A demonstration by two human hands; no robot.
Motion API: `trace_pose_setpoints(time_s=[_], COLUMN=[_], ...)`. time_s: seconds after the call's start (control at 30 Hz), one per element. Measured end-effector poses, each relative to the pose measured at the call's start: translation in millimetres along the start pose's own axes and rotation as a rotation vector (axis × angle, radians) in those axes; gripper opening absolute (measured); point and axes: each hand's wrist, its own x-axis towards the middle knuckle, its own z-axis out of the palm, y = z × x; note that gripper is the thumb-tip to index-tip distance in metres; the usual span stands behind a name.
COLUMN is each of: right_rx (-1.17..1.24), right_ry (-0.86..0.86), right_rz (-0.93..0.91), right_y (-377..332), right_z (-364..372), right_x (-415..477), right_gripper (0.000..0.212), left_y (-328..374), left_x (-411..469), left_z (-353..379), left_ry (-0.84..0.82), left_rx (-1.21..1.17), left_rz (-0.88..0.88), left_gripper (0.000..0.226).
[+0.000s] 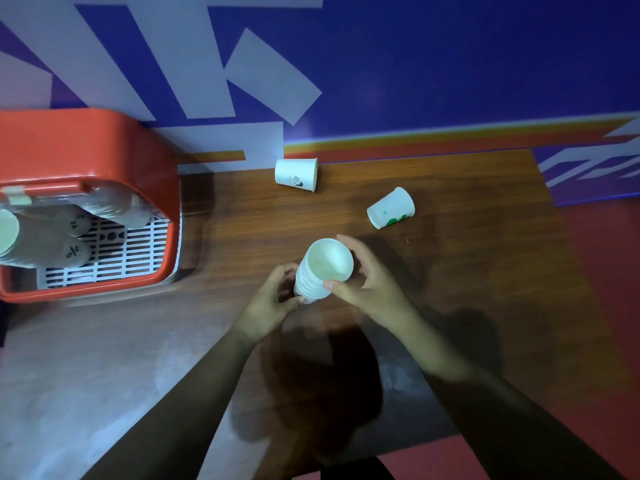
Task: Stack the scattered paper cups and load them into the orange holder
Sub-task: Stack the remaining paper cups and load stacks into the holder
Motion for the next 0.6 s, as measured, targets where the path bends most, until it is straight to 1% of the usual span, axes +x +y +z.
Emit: trace_pose_setpoints(time_s=[0.1,0.2,0.3,0.37,0.4,0.47,0.53,0.57,0.6], right_rx=[-0.034,-0.116,-0.128,-0.08,-0.047,-0.024,-0.103,-0.172,-0.244], right_ry=[-0.062,-0.13,-0.177,-0.15,-0.098,0.098,0.353,0.446,0.504], right_rz=[-0.016,-0.03,-0.016,-0.025,-0.027,-0.003,0.055,0.108,0.173], right_y=[-1,-2,0,2,4,12,23,29,36], right_z=[1,1,1,-5,-10,-26,-45,-55,-65], right_x=[-8,-14,-18,-17,-14,0,20,30,40], right_gripper=[0.074,0.075,0.078,0.076,0.072,0.06,0.055,0.055,0.054], left_y=[0,11,36,56,65,79,88,92,97], left_x=[0,6,20,32,39,57,76,85,94], left_z=[-20,-44,-59,-61,-60,-59,-61,-62,-63], left_ry=[-0.003,0.086,0.146,0.183,0.206,0.254,0.277,0.278,0.275], left_rx=[0.086,0.131,0.199,0.253,0.279,0.351,0.465,0.519,0.562], left_rz=[-0.013,-0.042,0.004,0.032,0.039,0.065,0.094,0.104,0.121], left_gripper=[0.049,0.039,0.026,0.021,0.02,0.023,0.033,0.039,0.043])
